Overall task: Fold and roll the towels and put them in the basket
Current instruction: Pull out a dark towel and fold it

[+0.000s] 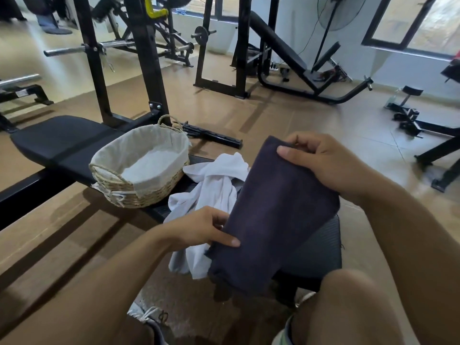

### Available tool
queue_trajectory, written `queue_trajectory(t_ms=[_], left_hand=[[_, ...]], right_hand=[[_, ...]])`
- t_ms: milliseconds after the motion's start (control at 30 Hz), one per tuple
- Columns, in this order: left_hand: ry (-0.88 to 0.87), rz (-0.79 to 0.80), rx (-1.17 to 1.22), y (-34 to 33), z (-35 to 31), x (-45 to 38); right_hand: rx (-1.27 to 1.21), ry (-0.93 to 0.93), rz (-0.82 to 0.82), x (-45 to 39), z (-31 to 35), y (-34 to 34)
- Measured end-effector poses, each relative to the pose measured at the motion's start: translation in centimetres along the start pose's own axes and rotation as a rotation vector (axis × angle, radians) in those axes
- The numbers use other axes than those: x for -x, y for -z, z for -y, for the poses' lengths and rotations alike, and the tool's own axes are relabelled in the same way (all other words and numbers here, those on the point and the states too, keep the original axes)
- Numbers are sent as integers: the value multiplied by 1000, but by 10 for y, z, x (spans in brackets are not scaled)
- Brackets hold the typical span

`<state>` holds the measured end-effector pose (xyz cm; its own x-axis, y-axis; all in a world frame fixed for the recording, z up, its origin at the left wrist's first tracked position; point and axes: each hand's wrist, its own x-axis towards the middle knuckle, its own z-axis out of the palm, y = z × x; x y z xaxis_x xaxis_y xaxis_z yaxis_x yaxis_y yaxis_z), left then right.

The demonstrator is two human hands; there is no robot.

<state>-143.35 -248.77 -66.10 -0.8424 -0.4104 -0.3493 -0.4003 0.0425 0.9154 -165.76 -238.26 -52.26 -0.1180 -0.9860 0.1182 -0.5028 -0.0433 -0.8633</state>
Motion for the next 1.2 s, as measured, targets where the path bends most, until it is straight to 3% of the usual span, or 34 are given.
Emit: queue_trajectory(t_ms=[200,267,367,467,533,667,767,833,867,933,1000,1067,1200], left_hand=[[46,71,-92,16,17,-5],[20,-21,-40,25,19,-5],[-32,-319,234,43,14,-4],[-17,-617,410,55,11,-9],[35,-725,396,57,19,-16],[97,-677,258,59,39,-26],[60,-679,232,62,43,-28],[18,-710,198,62,40,-26],[0,-707,196,60,37,-23],[-25,-652,223,57,30,-16],[-36,-571,255,54,25,-10],[-40,-529,282,51,21,-5],[-28,-495,430,47,15,-2]], right_hand=[[-284,-164,-255,-2,-25,18],[-304,-262,-338,-4,-45,25],[-228,-439,-398,-7,-80,30],[-72,-551,-327,-16,-115,20],[103,-594,-230,-26,-130,8],[571,-766,61,-45,-171,-5],[820,-862,96,-47,-178,-10],[1046,-667,-34,-51,-159,-14],[1001,-494,-113,-54,-144,-21],[670,-134,-117,-60,-112,-45],[397,92,51,-61,-89,-76],[375,232,161,-60,-89,-103],[356,329,140,-61,-105,-121]])
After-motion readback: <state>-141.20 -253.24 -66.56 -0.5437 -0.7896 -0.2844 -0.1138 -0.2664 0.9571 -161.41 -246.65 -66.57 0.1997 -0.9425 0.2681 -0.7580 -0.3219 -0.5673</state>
